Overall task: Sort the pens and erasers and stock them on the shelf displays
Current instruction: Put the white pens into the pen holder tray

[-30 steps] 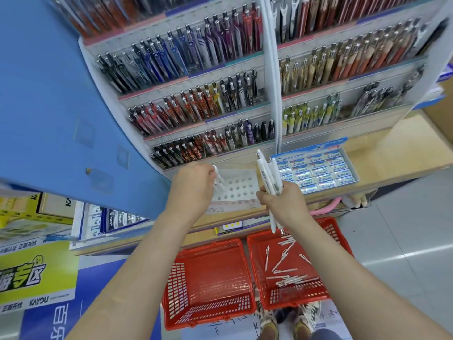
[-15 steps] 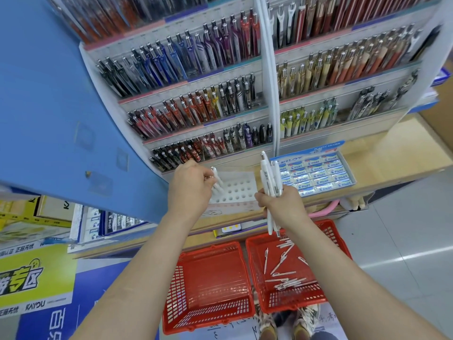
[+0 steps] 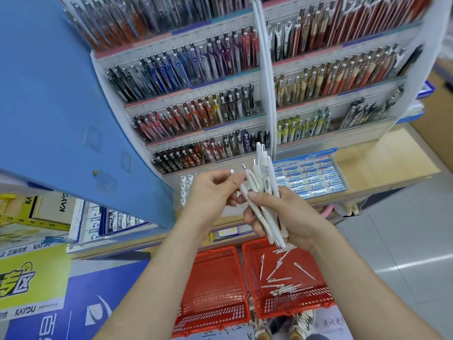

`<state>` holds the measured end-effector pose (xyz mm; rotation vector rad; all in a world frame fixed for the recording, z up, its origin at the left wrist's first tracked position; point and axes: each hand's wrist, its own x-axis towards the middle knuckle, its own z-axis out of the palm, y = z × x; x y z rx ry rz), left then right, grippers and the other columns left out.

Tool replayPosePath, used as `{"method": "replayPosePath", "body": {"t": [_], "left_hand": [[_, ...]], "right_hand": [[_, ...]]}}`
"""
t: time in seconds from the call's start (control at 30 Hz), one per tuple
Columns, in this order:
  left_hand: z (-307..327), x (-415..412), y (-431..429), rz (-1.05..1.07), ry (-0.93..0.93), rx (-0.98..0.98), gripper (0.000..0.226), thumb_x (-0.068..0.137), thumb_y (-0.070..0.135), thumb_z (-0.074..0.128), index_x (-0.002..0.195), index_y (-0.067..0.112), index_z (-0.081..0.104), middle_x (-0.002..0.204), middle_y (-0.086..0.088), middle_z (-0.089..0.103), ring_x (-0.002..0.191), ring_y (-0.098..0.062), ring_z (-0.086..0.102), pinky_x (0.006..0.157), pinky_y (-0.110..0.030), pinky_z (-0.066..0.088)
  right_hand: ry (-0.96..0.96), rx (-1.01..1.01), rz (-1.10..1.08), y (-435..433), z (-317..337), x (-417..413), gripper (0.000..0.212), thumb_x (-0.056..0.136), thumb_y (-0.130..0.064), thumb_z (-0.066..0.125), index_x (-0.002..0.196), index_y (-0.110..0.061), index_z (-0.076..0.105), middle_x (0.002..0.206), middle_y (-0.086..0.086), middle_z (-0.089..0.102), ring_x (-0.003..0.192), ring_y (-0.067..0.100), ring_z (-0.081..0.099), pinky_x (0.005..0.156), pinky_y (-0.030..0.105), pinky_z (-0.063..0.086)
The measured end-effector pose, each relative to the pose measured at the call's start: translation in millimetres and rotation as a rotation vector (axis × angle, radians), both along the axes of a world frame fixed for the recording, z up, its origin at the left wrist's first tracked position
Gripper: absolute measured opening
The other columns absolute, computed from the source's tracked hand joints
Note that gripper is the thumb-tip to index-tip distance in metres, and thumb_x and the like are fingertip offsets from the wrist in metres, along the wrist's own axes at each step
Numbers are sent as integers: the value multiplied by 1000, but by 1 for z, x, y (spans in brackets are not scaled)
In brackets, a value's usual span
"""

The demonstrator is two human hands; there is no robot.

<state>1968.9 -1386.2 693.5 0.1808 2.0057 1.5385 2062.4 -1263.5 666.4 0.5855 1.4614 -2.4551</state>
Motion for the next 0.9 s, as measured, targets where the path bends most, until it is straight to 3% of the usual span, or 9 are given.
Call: {"method": "replayPosePath", "body": {"t": [0.13,0.27,0.4,0.57,0.63,0.8,0.9], "left_hand": [[13,-10,-13,186,37,111,17,89,16,62,88,1,69,65,-7,58,53,-11,55,53,-20,51],[26,-9,-28,239,58,172,5,84,8,66,83,6,70,66,-7,66,58,-14,62,59,-20,54],[27,4,-45,140,115,-9,4,77,5,73,78,7,71,67,-10,70,62,-17,66,63,-24,56],[22,22,-49,53,67,-128,9,78,1,73,83,7,72,71,-14,71,63,-22,66,63,-29,58],[19,31,-45,77,13,-85,9,79,1,71,86,7,71,75,-15,72,65,-24,67,63,-30,58],[17,42,-36,22,23,-74,9,79,2,72,83,8,68,82,-13,73,74,-19,70,72,-36,59],[28,30,-38,50,116,-79,8,82,9,70,89,12,70,84,-17,69,68,-16,63,70,-35,58]], "right_hand": [[-36,75,-57,-1,-3,7,16,93,-19,59,97,-3,61,75,18,68,52,24,61,49,29,50],[1,-91,-280,-5,-5,11,13,83,-17,66,87,-8,59,68,13,62,44,15,49,41,22,42],[30,-191,-421,-5,-5,6,20,76,-21,69,90,-8,63,66,4,56,46,10,44,42,20,36],[101,-268,-456,-8,3,-1,36,83,-15,63,113,4,59,68,1,55,46,9,43,42,19,35],[101,-240,-414,-13,7,-3,43,77,-18,67,113,4,59,70,4,53,46,10,43,42,21,36],[94,-87,-281,-28,14,-2,18,85,-10,64,99,1,65,75,6,66,48,10,45,44,24,40],[113,90,-238,-22,16,1,8,84,-6,67,89,1,66,69,7,68,48,6,55,46,20,43]]}}
